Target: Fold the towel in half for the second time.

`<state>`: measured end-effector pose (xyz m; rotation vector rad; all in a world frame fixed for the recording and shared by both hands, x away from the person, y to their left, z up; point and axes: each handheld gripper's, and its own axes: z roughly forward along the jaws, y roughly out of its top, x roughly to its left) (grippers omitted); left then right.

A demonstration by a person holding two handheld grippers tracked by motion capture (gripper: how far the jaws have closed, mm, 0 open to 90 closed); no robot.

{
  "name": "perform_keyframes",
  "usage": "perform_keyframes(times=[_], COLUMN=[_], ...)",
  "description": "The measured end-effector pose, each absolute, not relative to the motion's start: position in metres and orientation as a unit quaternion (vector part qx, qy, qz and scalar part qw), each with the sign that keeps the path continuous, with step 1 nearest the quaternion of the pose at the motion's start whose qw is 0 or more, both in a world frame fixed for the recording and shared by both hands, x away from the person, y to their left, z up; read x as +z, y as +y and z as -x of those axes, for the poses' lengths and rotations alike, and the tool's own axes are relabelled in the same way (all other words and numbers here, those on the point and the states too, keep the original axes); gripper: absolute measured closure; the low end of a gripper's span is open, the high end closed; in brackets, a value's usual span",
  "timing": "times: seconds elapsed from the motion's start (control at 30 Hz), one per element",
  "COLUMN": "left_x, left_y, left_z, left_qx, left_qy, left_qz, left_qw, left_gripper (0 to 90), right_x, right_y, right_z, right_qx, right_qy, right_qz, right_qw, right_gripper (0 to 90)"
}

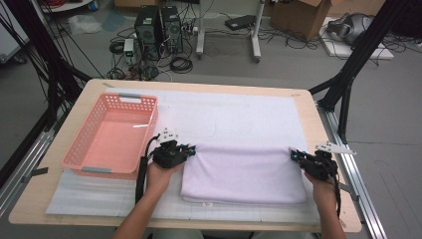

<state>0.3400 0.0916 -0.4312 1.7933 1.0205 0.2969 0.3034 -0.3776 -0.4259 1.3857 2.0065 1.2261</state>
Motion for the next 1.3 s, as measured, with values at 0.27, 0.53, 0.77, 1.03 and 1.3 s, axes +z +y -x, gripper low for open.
perform_keyframes(times=[0.27, 0.53, 0.77, 1.03, 1.3], left_x=[-0.425, -0.439, -0.438, -0.438, -0.442], left_y=[0.091, 0.098, 0.1, 0.104, 0.111], left_z=[-0.373, -0.384, -0.38, -0.353, -0.322], left_qx=[0.148, 0.131, 0.12, 0.109, 0.092], left_qy=[0.44, 0.462, 0.467, 0.453, 0.449], left_qz=[-0.731, -0.723, -0.722, -0.729, -0.729], left_qw=[0.5, 0.497, 0.496, 0.502, 0.508], left_gripper=[78.2, 77.7, 60.2, 50.1, 54.1], right_x=[-0.42, -0.422, -0.427, -0.419, -0.425], right_y=[-0.369, -0.359, -0.362, -0.367, -0.372], right_z=[-0.34, -0.363, -0.366, -0.337, -0.3], right_qx=[0.423, 0.407, 0.413, 0.415, 0.428], right_qy=[0.72, 0.726, 0.712, 0.719, 0.725], right_qz=[-0.501, -0.505, -0.529, -0.521, -0.506], right_qw=[0.227, 0.229, 0.208, 0.199, 0.188], right_gripper=[82.4, 82.0, 57.1, 50.2, 55.5])
